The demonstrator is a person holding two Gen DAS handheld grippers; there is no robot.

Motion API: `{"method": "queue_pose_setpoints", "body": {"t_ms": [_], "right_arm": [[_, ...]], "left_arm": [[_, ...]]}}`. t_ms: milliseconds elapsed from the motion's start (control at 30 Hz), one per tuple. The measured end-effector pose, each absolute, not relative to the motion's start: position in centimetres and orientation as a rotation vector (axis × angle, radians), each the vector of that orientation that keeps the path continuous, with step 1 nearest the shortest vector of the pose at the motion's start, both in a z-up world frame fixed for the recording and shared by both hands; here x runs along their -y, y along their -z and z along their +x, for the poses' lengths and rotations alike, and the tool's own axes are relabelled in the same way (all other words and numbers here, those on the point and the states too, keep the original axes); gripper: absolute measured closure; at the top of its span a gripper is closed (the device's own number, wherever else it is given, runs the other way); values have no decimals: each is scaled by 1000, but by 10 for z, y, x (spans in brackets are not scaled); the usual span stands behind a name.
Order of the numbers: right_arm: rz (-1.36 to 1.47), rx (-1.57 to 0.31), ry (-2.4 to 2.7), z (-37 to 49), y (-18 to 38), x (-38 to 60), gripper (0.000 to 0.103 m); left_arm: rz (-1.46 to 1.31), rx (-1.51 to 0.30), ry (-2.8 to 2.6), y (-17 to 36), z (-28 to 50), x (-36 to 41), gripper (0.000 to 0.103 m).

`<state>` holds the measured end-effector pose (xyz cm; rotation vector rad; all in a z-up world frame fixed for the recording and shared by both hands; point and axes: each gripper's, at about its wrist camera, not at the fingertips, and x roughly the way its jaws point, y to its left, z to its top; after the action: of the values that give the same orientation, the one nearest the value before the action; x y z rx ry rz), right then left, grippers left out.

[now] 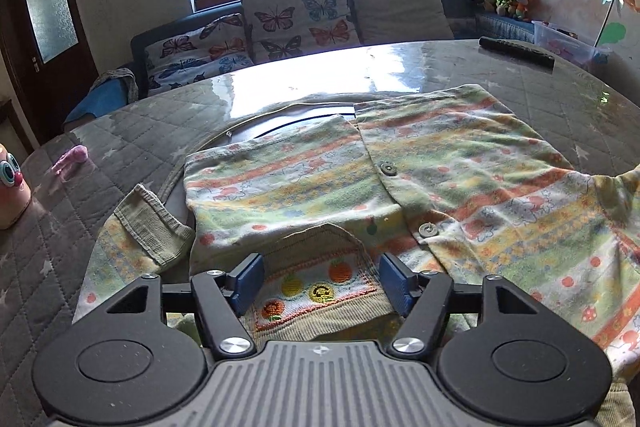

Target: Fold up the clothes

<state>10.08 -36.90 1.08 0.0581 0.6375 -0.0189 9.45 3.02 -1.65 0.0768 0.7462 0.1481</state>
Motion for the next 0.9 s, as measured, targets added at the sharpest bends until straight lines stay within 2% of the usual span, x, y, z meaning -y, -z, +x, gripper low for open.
{"method": "queue_pose_setpoints", "body": {"t_ms": [200,333,433,667,900], "right_arm": [[26,-605,-38,97,-13,363,93],[24,-612,-140,113,-11,340,69],[14,-641,-181,129,-1,327,68],[24,-689,-178,150,26,324,49],[7,-683,-191,149,29,324,31]], "left_arm": [[90,-744,-157,17,91,-27,33],[71,-745,-162,16,86,-27,32],[64,-740,-157,13,79,-28,32],[0,-723,-140,1,58,-48,32],[-37,-702,-220,-9,36,-86,32]]}}
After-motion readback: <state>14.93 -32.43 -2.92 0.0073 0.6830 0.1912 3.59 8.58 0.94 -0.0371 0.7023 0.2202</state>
